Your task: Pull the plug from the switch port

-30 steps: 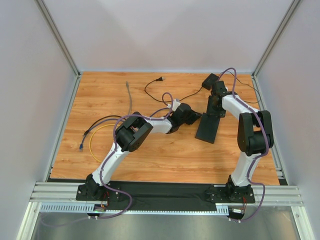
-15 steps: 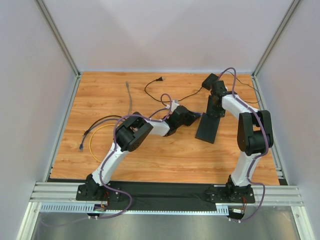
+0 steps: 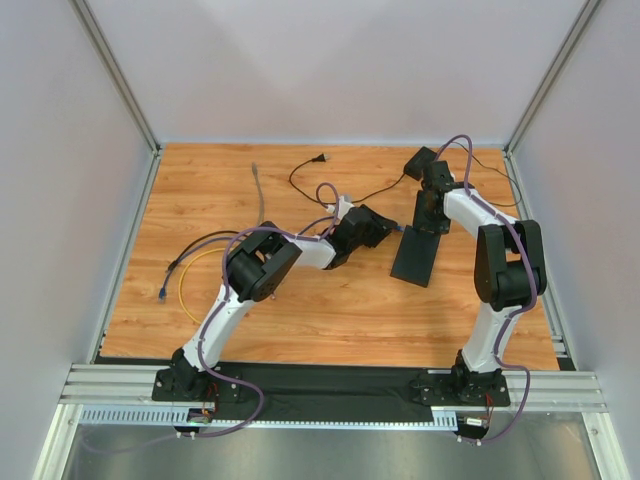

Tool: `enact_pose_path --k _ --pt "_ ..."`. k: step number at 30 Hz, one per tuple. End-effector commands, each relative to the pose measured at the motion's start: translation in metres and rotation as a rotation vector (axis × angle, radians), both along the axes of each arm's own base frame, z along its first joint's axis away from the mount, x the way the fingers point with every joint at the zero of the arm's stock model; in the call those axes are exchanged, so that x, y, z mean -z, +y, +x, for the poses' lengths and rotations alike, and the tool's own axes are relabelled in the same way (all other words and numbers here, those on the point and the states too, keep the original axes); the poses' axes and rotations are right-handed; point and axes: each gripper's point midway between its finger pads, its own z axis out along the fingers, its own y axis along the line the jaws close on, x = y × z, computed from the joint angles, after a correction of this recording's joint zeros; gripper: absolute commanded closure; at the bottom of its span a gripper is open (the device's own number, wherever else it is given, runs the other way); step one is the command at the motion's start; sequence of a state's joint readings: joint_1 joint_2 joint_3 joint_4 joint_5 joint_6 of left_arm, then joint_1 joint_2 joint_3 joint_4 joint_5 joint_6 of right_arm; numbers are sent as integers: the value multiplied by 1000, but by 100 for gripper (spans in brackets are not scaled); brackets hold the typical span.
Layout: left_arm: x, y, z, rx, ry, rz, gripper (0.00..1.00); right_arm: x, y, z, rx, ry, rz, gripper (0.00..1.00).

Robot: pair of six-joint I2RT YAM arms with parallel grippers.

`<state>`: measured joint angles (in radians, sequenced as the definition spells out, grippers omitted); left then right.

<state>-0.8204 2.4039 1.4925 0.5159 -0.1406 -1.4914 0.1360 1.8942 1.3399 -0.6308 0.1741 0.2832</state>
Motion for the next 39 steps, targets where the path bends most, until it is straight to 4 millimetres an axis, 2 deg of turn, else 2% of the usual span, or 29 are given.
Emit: enact_pose_path --k 1,4,8,10,11,19,33,39 --pt "17 4 -12 27 48 113 52 24 -3 -16 -11 91 -23 50" --pt "18 1 -14 22 54 112 45 27 -5 -19 -11 105 -31 50" --pt "30 -3 -15 14 114 77 42 28 -6 -19 -10 104 -34 51" --pt "32 -8 -17 30 144 77 44 28 -4 -17 -12 102 -24 51" --pt "27 -12 -15 31 145 77 44 28 -3 -17 -13 104 -23 51" --pt "42 -20 -20 37 219 61 47 29 -3 -17 -21 113 -24 51" --pt "44 -19 -22 -13 281 55 50 27 -1 -17 -38 123 -63 53" --pt "42 -24 -19 10 238 49 58 28 0 -17 -43 129 -68 53"
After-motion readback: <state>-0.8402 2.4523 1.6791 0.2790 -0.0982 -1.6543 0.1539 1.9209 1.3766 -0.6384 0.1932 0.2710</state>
